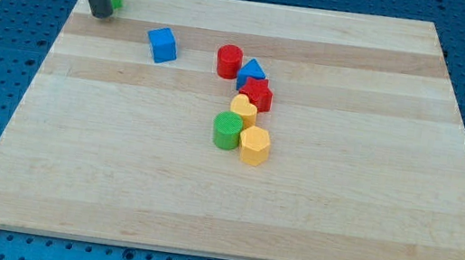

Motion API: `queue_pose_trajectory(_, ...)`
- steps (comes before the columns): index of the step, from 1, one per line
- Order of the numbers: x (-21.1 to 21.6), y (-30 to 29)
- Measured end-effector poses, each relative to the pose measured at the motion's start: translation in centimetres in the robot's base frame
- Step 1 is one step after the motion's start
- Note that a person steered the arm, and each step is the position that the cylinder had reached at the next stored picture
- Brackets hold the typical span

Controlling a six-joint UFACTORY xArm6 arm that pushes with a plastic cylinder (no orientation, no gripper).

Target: Separate green circle from yellow blocks

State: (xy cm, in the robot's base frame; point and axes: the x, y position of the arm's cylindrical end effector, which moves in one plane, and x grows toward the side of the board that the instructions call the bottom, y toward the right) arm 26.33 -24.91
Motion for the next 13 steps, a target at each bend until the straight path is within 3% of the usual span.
queue_pose_trajectory(2, 5.6, -1.6)
queue_pose_trajectory(5, 5.8, -1.7)
queue_pose_trajectory(6, 11.4, -1.5)
queue_pose_trajectory(7, 19.5, 2.4)
queue_pose_trajectory(8, 23.5, 6.3)
queue_pose_trajectory(10, 26.7, 8.1)
queue_pose_trajectory(13, 21.6, 19.7)
